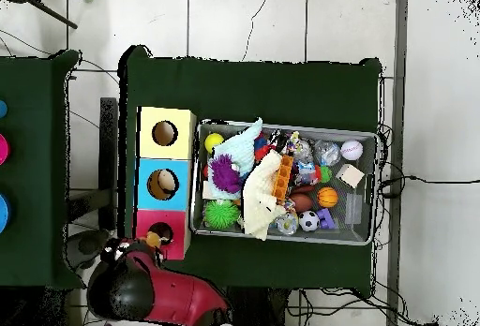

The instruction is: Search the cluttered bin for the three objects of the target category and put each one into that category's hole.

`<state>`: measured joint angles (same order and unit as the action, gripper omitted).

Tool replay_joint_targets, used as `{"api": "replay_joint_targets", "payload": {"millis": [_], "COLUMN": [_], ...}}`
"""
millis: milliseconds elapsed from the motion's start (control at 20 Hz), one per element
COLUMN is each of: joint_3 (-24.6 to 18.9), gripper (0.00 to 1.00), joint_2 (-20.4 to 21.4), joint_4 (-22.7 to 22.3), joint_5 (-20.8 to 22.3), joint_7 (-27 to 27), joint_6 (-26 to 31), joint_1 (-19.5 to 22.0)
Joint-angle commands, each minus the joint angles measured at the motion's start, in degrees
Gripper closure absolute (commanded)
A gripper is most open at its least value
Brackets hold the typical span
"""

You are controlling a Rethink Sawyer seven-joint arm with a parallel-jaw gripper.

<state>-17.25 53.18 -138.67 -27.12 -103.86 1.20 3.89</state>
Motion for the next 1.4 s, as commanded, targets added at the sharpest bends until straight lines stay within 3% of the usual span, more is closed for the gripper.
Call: {"api": "replay_joint_targets", "payload": {"millis": [50,550,1000,1200,1250,1400], "joint_3": [-2.30,2.16,9.20,10.99,11.48,12.62], "gripper": [1.00,1.00,1.00,1.00,0.00,0.00], "joint_2": [-8.85,-11.42,-17.82,-18.04,-18.06,-18.01], "joint_4": [2.08,4.54,9.06,10.07,10.54,11.20], "joint_5": [5.18,9.14,14.91,16.63,18.07,18.46], "joint_7": [-12.73,-8.17,-2.99,-3.36,-4.18,-3.32], "joint_6": [-10.28,-12.10,-15.76,-13.75,-13.87,-13.30], "joint_1": [2.28,2.59,0.76,0.28,0.08,-0.82]}}
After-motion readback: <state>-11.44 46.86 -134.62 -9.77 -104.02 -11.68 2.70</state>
